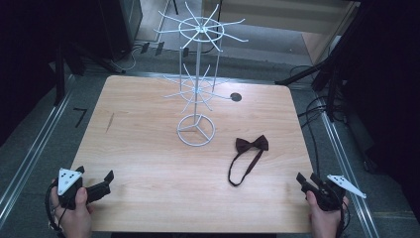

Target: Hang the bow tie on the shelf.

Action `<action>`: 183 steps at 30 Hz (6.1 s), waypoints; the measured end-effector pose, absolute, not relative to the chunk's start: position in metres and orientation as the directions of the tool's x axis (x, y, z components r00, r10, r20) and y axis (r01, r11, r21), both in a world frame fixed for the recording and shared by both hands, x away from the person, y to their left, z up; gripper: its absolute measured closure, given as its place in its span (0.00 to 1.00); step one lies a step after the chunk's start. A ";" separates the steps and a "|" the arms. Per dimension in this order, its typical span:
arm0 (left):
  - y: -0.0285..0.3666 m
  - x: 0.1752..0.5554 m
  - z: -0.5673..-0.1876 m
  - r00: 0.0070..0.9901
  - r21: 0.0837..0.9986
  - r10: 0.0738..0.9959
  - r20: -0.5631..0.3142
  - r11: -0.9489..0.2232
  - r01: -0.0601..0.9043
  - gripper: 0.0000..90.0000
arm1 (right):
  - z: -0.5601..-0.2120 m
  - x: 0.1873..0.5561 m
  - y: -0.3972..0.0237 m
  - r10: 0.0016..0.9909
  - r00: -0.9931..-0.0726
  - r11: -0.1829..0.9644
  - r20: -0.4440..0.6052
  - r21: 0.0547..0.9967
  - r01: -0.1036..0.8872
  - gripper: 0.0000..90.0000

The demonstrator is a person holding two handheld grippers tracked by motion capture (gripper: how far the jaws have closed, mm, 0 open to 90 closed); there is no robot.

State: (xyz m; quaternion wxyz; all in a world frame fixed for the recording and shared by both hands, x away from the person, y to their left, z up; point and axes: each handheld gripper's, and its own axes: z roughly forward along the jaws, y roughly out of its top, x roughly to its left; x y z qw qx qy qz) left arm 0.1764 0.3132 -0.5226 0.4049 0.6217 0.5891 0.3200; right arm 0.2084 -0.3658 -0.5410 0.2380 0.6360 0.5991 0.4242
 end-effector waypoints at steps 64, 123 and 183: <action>0.315 0.181 -0.523 0.143 0.867 0.983 -0.120 0.034 0.497 0.00 | -0.471 0.377 -0.228 0.844 -0.536 0.506 -0.022 0.369 0.780 0.33; 0.315 0.182 -0.523 0.148 0.868 0.982 -0.120 0.031 0.495 0.02 | -0.501 0.372 -0.229 0.901 -0.433 0.376 0.038 0.429 0.821 0.95; 0.315 0.182 -0.523 0.152 0.869 0.981 -0.118 0.027 0.495 0.02 | -0.395 0.346 -0.188 0.886 -0.451 0.142 0.108 0.863 0.485 0.95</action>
